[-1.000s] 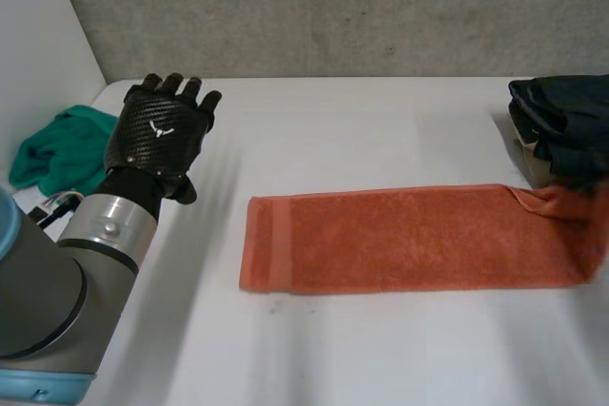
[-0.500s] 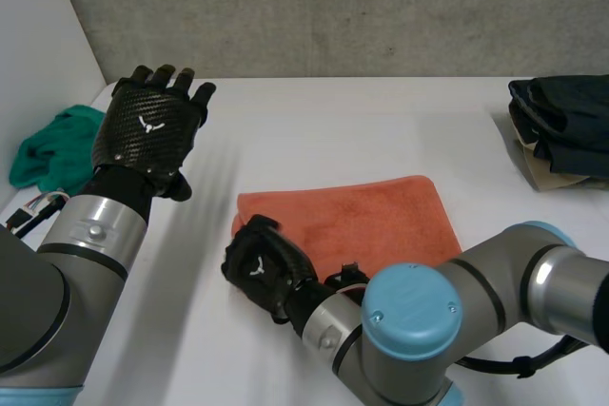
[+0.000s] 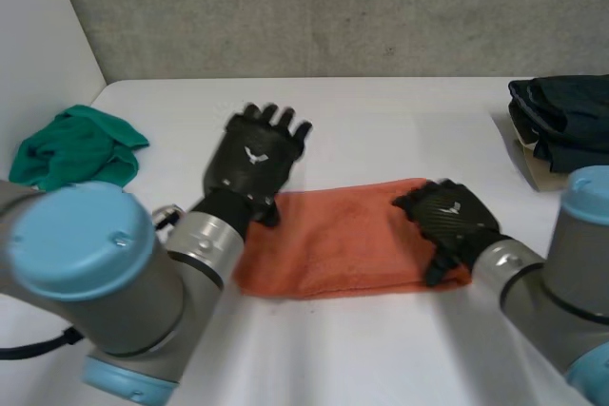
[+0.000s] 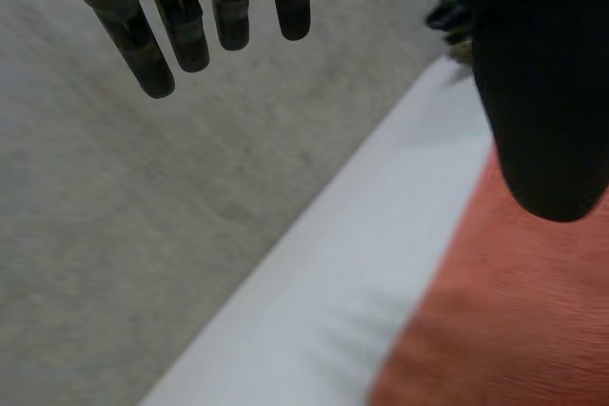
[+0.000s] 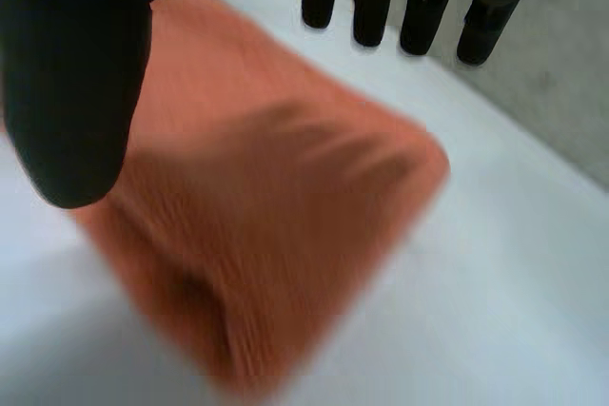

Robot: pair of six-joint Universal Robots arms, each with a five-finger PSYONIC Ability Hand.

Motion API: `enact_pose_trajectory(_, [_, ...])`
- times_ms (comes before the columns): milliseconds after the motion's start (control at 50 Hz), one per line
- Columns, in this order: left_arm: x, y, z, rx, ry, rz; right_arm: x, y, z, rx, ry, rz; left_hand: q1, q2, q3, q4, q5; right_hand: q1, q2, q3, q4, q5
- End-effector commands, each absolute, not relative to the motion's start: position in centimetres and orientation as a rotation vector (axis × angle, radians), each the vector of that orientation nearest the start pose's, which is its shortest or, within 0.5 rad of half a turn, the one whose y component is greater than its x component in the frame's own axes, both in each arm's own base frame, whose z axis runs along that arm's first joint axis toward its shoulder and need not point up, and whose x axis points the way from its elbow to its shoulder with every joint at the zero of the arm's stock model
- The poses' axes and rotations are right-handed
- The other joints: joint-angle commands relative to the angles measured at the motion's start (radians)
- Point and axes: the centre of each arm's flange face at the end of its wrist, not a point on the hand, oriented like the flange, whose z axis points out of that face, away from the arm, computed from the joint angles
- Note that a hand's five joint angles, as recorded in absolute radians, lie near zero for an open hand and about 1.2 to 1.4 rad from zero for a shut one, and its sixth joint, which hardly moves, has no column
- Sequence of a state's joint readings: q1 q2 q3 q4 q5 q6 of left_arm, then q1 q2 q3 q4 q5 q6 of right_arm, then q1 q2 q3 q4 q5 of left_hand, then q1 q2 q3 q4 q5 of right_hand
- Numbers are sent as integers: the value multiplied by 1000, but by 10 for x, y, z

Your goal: Fold the laundry.

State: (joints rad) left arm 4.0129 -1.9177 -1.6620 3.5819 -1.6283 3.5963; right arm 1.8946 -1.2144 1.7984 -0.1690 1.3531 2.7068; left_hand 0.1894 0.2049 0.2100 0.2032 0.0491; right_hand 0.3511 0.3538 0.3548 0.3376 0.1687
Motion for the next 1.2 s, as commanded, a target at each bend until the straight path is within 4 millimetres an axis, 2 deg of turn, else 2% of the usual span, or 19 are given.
enact_pose_trajectory(20, [-338,-197,193,1234,2004,-2270,220,-263,127,-1237,2367,-1681,-14,-30,-35,-28,-48,941,939,938,955,949])
enact_pose_trajectory(40, [-338,-197,193,1233,2003,-2272,220,-264,128,-1255,2369,-1694,-14,-30,-35,-28,-48,1044,1041,1040,1058,1052])
enact_pose_trajectory(120, [-334,-195,207,1205,1974,-2310,218,-275,134,-1337,2364,-1830,-14,-30,-35,-28,-48,1045,1042,1041,1059,1053])
enact_pose_trajectory(200, [-322,-194,222,1149,1951,-2338,233,-278,149,-1393,2268,-1983,-14,-30,-35,-28,-48,1045,1042,1041,1059,1053])
enact_pose_trajectory(280, [-304,-199,238,1065,1928,-2349,290,-243,173,-1499,1948,-2085,-15,-30,-36,-29,-49,1045,1042,1041,1059,1053])
enact_pose_trajectory(300, [-300,-200,241,1049,1927,-2347,314,-225,180,-1530,1812,-2107,-15,-30,-36,-29,-49,1045,1042,1041,1059,1053])
enact_pose_trajectory(360, [-287,-202,245,1008,1935,-2325,339,-203,186,-1553,1644,-2136,-15,-30,-36,-29,-49,1045,1042,1041,1059,1053])
enact_pose_trajectory(420, [-273,-205,247,957,1950,-2287,364,-173,175,-1631,1444,-2107,-15,-30,-36,-29,-49,1045,1042,1041,1059,1053])
enact_pose_trajectory(460, [-266,-207,248,922,1955,-2273,378,-153,157,-1717,1327,-2036,-15,-30,-36,-29,-49,1045,1042,1041,1059,1053])
enact_pose_trajectory(560, [-256,-210,245,867,1979,-2231,389,-132,138,-1789,1227,-1939,-15,-30,-36,-29,-49,985,982,981,999,993])
enact_pose_trajectory(600, [-256,-211,245,865,1982,-2229,389,-132,141,-1773,1234,-1941,-15,-30,-36,-29,-49,409,407,406,423,417])
enact_pose_trajectory(620, [-256,-212,243,868,1988,-2222,388,-134,141,-1751,1259,-1939,-15,-30,-36,-29,-49,-177,-179,-180,-163,-169])
enact_pose_trajectory(680, [-258,-212,244,867,1988,-2235,386,-137,145,-1678,1320,-1930,-15,-30,-36,-29,-49,-177,-179,-180,-163,-169])
enact_pose_trajectory(780, [-272,-220,242,879,2010,-2268,351,-188,203,-1244,1539,-1980,-15,-30,-36,-29,-49,-177,-179,-180,-163,-169])
enact_pose_trajectory(840, [-287,-219,242,900,2031,-2312,332,-209,208,-1023,1701,-1850,-15,-30,-36,-29,-49,-177,-179,-180,-163,-169])
enact_pose_trajectory(920, [-314,-218,237,927,2106,-2365,320,-225,216,-881,1837,-1692,-15,-30,-36,-29,-49,-177,-179,-180,-163,-169])
enact_pose_trajectory(960, [-329,-216,230,952,2163,-2371,317,-231,215,-859,1892,-1633,-15,-30,-36,-29,-49,-177,-179,-180,-163,-169])
enact_pose_trajectory(1040, [-348,-212,210,1018,2278,-2284,315,-249,189,-858,2051,-1462,9,-6,-11,-4,-25,-177,-179,-180,-163,-169])
enact_pose_trajectory(1200, [-341,-215,156,977,2413,-1834,325,-265,163,-958,2125,-1375,33,17,12,19,-1,-177,-179,-180,-163,-169])
